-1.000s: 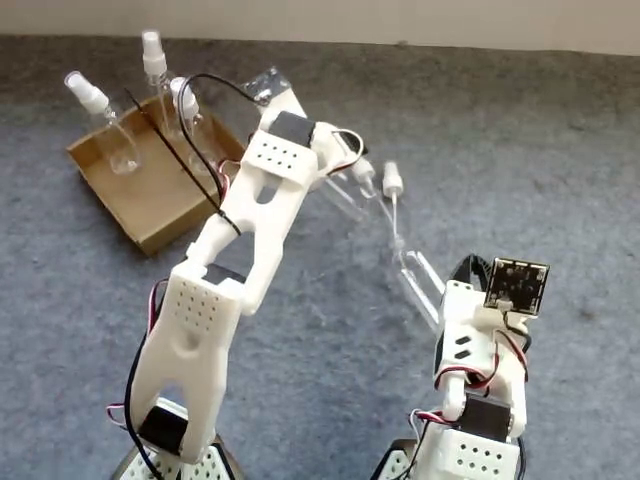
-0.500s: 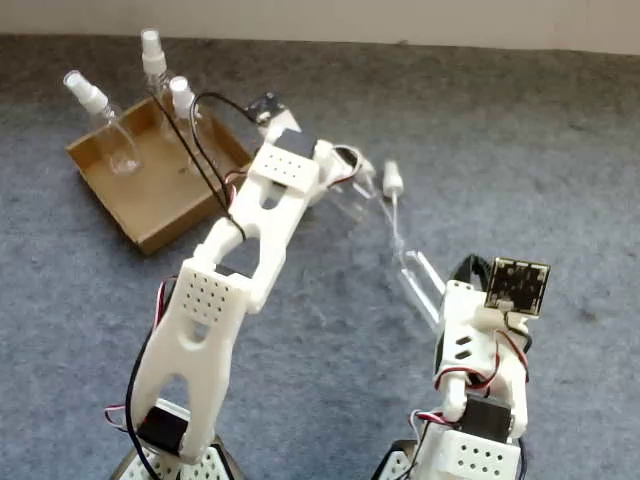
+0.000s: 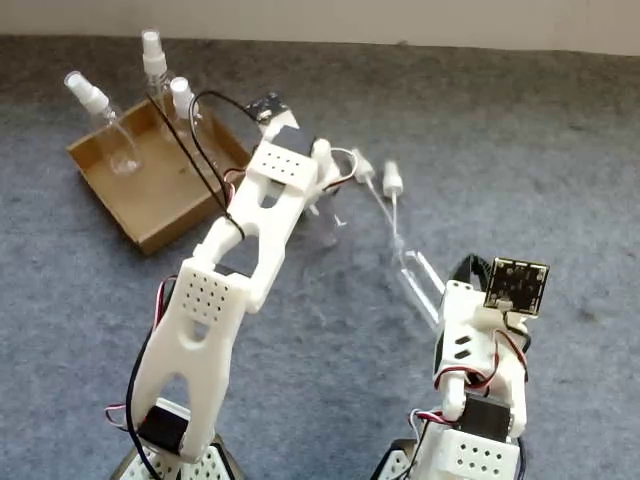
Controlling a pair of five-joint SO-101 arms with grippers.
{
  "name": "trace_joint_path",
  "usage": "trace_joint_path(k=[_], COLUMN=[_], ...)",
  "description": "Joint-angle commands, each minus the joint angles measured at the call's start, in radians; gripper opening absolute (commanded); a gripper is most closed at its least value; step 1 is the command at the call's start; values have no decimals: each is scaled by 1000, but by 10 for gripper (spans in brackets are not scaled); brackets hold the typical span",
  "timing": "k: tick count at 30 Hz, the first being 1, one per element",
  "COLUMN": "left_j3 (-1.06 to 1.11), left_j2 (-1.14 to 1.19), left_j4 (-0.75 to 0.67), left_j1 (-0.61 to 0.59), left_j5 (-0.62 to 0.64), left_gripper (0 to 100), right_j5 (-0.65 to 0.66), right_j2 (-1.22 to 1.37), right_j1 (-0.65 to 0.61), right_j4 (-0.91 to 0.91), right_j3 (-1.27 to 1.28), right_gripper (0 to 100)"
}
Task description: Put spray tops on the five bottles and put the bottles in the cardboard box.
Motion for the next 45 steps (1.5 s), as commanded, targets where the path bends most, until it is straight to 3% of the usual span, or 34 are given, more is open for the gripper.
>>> trace_joint_path(k=[1,5,9,15,36,42,45], left_j3=[-120,-263,-352,-381,-378,-326,-199], left_j2=[-58,-91,-140,-312,-878,-1020,-1106], left_j4=[155,305,321,324,327,327,325], left_j1=[-4,22,36,56,116,120,116], left_j5=[-175,-410,-543,-597,-598,-865,-925], left_gripper=[66,64,63,63,63,63,63], right_j5=[-3,-3,-3,-3,-3,-3,-3], right_j2=[-10,-10,-10,-7,-5,-5,-5], right_j1=[-10,-10,-10,-10,-10,-10,-10], right_j4=[7,7,7,7,7,7,7], right_j3=[124,124,124,124,124,124,124], right_gripper=[5,5,5,5,5,5,5])
